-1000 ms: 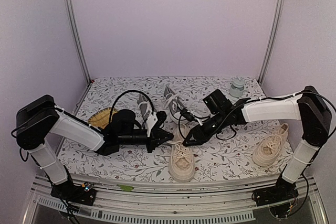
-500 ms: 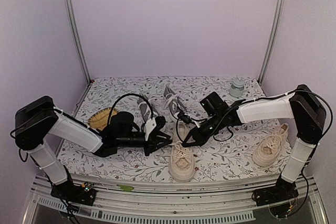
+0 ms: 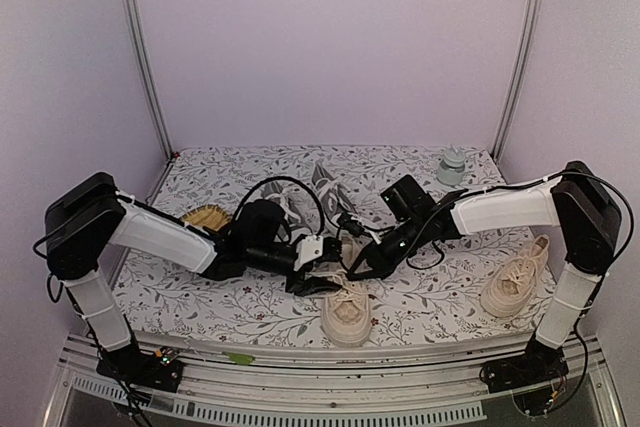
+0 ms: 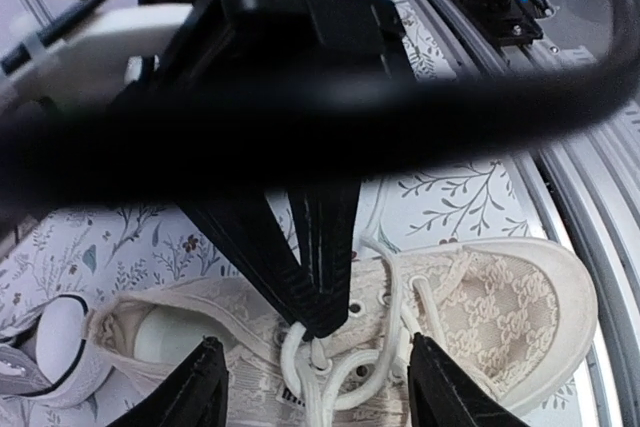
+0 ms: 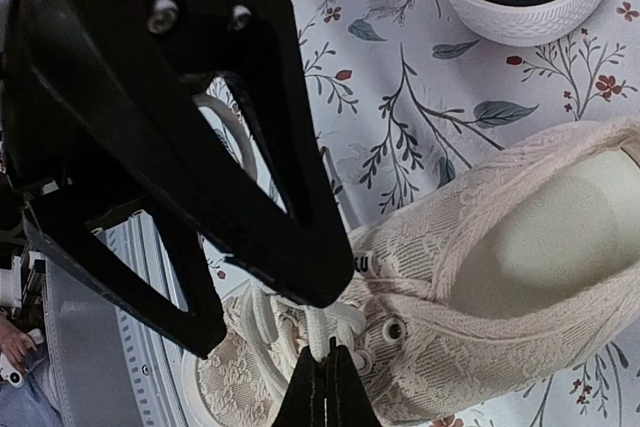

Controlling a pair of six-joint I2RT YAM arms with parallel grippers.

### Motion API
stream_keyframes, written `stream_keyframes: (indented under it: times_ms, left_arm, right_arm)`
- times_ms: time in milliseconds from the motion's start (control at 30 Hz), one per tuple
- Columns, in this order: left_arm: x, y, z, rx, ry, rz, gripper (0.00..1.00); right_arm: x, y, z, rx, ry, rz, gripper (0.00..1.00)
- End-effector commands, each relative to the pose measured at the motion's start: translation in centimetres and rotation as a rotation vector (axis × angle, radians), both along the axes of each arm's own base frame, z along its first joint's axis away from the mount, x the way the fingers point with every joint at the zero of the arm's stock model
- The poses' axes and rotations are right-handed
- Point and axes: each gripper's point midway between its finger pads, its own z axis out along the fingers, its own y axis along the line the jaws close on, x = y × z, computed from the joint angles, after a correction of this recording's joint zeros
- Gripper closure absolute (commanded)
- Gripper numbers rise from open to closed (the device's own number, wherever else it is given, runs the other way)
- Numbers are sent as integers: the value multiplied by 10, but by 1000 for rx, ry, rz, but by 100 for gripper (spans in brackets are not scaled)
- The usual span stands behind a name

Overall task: Tie the shoes
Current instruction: Pass from the left arm to the right, then pass from the right arm to the left

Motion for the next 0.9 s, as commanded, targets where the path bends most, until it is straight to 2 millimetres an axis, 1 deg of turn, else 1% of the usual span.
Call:
stream_keyframes:
  times_ms: [0,133,267,400,467,567,633,767,833,867]
  left_arm:
    - [-14,4,-17,47,61,-42,40]
    - [-9,3,-20,57,62,-21,42]
    - [2,-2,-20,57,67,27,51]
    - [6,-4,-21,61,63,50,52]
    - [10,-5,-20,59,56,70,55]
    - [10,-7,-22,59,69,66,59]
    - [11,-7,-23,59,89,78,64]
    - [15,-9,-24,54,104,100,66]
    - [16,-10,-25,55,108,112,69]
    - [18,-10,-25,53,108,120,72]
  right_arm:
    - [0,9,25,65,-47,34,99]
    - [0,12,30,85,-49,40,99]
    - [-1,11,30,86,-47,41,99]
    - [1,11,32,88,-55,37,99]
    - [-1,12,33,96,-57,42,99]
    - [-1,11,35,100,-59,44,99]
    - [-2,11,36,101,-63,46,99]
    - [-5,11,38,114,-52,57,99]
    - [-6,12,40,120,-52,61,99]
    - [-6,11,40,120,-52,60,99]
